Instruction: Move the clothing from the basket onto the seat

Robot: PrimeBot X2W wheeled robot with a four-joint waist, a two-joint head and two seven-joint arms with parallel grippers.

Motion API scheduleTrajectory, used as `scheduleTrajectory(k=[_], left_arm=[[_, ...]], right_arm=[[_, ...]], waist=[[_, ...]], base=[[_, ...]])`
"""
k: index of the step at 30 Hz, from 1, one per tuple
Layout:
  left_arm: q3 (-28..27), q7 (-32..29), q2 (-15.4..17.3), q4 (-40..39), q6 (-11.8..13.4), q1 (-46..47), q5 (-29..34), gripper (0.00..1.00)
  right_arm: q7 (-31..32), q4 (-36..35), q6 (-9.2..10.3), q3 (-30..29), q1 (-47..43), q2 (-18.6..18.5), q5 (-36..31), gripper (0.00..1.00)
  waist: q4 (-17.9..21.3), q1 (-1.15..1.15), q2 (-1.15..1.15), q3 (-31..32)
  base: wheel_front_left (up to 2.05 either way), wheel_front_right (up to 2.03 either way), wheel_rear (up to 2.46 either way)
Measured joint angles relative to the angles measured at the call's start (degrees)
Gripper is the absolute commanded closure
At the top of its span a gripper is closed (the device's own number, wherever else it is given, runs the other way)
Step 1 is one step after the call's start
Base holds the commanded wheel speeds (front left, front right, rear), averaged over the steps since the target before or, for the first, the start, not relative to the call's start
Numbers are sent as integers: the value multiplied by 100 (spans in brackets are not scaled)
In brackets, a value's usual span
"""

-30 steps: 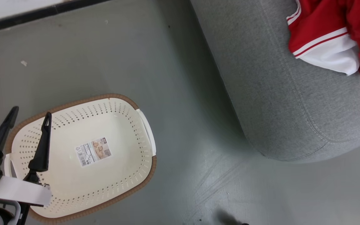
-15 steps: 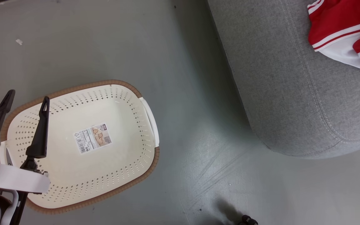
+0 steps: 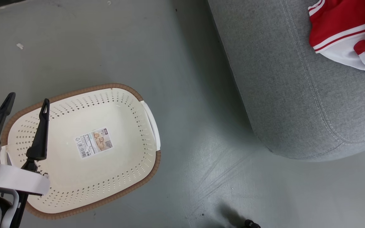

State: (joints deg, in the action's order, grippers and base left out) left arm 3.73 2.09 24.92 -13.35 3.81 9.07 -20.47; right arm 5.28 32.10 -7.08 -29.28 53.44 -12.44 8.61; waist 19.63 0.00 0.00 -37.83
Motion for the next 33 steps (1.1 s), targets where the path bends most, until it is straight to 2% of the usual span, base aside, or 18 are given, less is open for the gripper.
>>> scheduleTrajectory(k=[2, 8, 18, 24, 28, 33], left_arm=[[5, 1, -10, 42, 0, 2, 0, 0], [0, 58, -41, 160, 2, 15, -1, 0], [43, 213, -174, 328, 3, 99, -10, 0], [40, 360, -249, 485, 3, 104, -19, 0], [42, 425, -319, 583, 3, 108, -37, 0], [73, 561, -392, 705, 1, 112, -74, 0]], right_arm=[[-68, -77, 0, -56, -115, 64, -112, 0], [-253, -399, 0, -81, -550, 493, -355, 0], [-584, -1394, 0, -68, -1095, 895, -831, 0], [-621, -1925, -1, -66, -1590, 1004, -1017, 0], [-584, -2183, 0, 242, -1933, 1061, -1046, 0], [-704, -2471, 0, 904, -2064, 1073, -829, 0]], waist=[[10, 0, 0, 19], [44, 0, 0, 104], [78, 0, 0, 303], [75, 0, 0, 479], [55, 0, 0, 612], [-6, 0, 0, 789]], base=[[0, 0, 0], [0, 0, 0], [0, 0, 0], [0, 0, 0], [0, 0, 0], [0, 0, 0]])
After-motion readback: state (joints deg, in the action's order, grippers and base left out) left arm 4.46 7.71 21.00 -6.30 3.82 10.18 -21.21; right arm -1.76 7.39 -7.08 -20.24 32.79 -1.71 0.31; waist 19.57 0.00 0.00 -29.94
